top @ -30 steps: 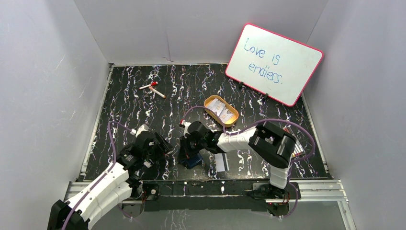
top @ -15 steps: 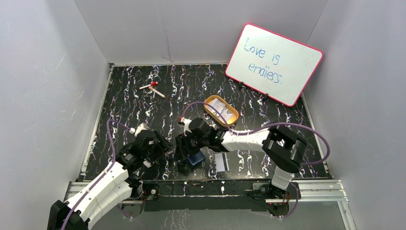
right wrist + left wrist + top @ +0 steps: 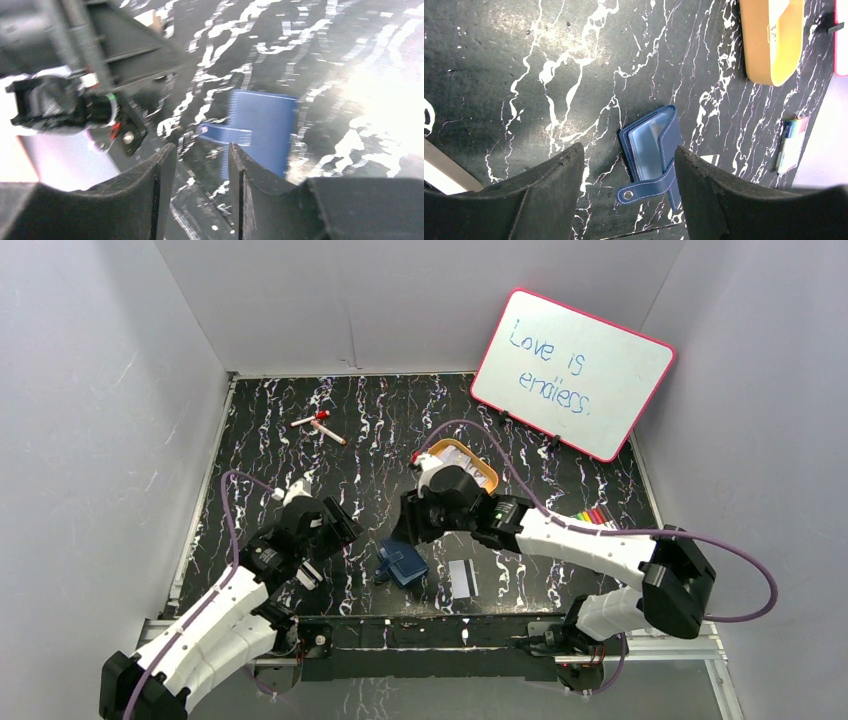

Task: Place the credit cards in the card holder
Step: Close the card holder at the center of the board, then pick up the card holder from the center of the board.

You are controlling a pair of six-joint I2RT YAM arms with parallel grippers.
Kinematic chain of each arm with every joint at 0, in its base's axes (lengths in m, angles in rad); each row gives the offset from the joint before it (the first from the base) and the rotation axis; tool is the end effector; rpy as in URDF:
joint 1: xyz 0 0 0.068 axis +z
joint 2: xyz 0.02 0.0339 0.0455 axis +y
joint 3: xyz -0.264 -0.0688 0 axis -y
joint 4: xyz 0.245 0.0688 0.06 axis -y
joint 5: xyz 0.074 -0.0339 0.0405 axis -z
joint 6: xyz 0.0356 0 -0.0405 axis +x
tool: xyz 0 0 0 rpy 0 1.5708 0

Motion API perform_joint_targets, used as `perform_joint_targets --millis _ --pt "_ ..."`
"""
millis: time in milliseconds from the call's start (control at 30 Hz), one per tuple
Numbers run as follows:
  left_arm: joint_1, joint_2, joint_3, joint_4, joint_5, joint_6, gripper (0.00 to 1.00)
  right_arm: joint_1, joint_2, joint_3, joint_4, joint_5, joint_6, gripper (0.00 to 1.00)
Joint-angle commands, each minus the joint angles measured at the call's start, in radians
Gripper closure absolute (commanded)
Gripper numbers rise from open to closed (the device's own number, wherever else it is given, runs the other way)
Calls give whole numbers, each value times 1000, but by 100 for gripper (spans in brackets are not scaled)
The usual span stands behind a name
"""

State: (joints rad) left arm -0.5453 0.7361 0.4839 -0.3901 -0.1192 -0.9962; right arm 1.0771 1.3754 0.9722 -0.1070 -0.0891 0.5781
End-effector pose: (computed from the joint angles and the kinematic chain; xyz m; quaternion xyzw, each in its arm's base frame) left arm 0.1425 -0.0815 0.2222 -0.2255 0.8640 -0.2732 0.3577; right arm 0.1456 0.2773 0.2781 -0.2346 0.8296 0.3980 0.3136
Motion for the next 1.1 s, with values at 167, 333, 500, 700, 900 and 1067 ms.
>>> perform_joint_targets --millis 167,333,500,700,900,1067 --pt "-6 144 67 55 176 89 36 -57 114 -62 -96 130 -24 51" --pt "-23 172 10 132 250 49 35 -34 182 -61 -69 130 -27 43" --pt "-31 218 -36 204 304 21 35 -27 229 -58 -74 136 -31 39" --pt "-36 264 -55 240 319 19 35 -2 271 -54 -70 140 -23 35" --pt "-39 287 -88 272 326 12 35 7 304 -59 -58 128 -10 33" --pt "-47 293 -85 271 328 13 38 12 321 -69 -57 142 -7 34"
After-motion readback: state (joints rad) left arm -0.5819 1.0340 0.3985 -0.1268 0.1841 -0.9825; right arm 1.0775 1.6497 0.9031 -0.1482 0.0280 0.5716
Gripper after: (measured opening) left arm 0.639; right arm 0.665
